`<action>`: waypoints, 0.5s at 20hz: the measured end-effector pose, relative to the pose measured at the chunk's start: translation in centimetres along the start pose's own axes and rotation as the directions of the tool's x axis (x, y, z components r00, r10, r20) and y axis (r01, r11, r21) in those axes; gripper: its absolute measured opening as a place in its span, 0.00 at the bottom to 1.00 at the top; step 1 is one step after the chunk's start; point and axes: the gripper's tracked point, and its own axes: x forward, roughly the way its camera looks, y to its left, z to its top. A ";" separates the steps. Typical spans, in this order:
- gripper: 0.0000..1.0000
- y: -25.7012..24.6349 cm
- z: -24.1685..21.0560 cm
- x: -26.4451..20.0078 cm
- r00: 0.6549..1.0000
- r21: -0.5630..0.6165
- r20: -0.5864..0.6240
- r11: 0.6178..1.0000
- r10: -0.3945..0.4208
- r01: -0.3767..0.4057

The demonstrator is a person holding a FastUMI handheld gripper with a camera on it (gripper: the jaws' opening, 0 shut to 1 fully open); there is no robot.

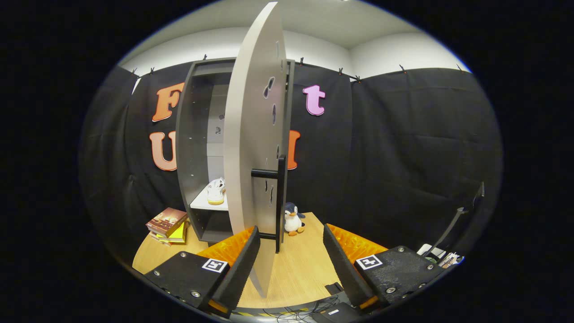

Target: Open the shoe cabinet door, grab the shoes and put them into the shoe cabinet, then close the shoe cabinet door.

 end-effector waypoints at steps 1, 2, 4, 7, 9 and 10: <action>0.89 0.9 0.4 0.2 1.000 -0.010 0.004 1.000 -0.003 0.003; 0.89 1.8 0.6 0.3 1.000 -0.027 0.010 1.000 0.005 -0.005; 0.88 4.0 1.0 0.4 0.999 -0.043 0.015 0.998 0.036 -0.035; 0.88 7.1 1.8 1.5 0.997 -0.003 0.032 0.997 0.075 -0.075; 0.90 9.7 2.2 2.9 0.994 0.036 0.036 0.993 0.108 -0.109; 0.91 11.0 2.3 3.5 0.992 0.049 0.037 0.991 0.123 -0.125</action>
